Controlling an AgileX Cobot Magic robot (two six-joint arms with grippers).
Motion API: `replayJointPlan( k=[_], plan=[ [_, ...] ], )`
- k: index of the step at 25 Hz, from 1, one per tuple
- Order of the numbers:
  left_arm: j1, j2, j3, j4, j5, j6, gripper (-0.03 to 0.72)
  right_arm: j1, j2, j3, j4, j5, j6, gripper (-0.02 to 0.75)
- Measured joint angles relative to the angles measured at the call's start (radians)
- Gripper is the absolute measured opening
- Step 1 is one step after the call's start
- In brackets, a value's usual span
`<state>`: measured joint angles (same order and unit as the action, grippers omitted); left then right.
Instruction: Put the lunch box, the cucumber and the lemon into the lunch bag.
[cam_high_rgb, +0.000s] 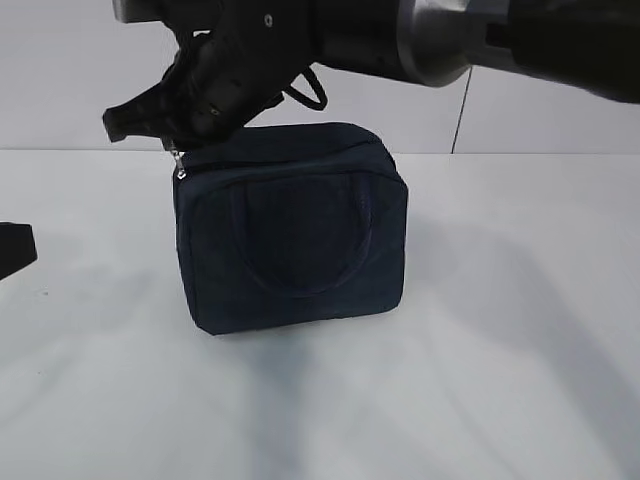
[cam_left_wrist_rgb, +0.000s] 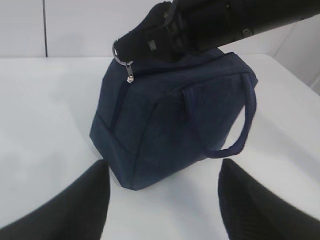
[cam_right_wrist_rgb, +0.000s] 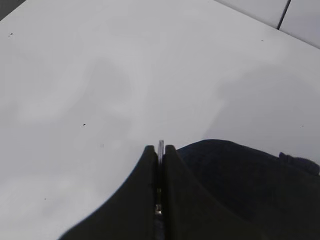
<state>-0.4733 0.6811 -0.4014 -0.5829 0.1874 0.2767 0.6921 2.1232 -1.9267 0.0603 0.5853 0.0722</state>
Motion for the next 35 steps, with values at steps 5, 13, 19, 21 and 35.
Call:
replayJointPlan(
  k=[5,13,19,21,35],
  plan=[
    [0.000,0.046,0.000,0.047,-0.065,0.110,0.481,-0.002,0.002,0.000,0.000,-0.025,0.002,0.020],
    [0.000,0.152,0.000,0.141,-0.118,0.132,0.480,-0.002,0.002,0.000,0.000,-0.032,0.009,0.020],
    [-0.069,0.233,0.000,0.131,-0.218,0.129,0.478,-0.002,0.002,0.000,0.000,-0.034,0.009,0.020],
    [-0.099,0.260,0.000,0.075,-0.246,0.125,0.477,-0.002,0.002,0.000,0.000,-0.034,0.009,0.020],
    [-0.128,0.288,-0.131,-0.025,-0.007,0.119,0.467,-0.002,0.002,0.000,0.000,-0.034,0.009,0.020]
  ],
)
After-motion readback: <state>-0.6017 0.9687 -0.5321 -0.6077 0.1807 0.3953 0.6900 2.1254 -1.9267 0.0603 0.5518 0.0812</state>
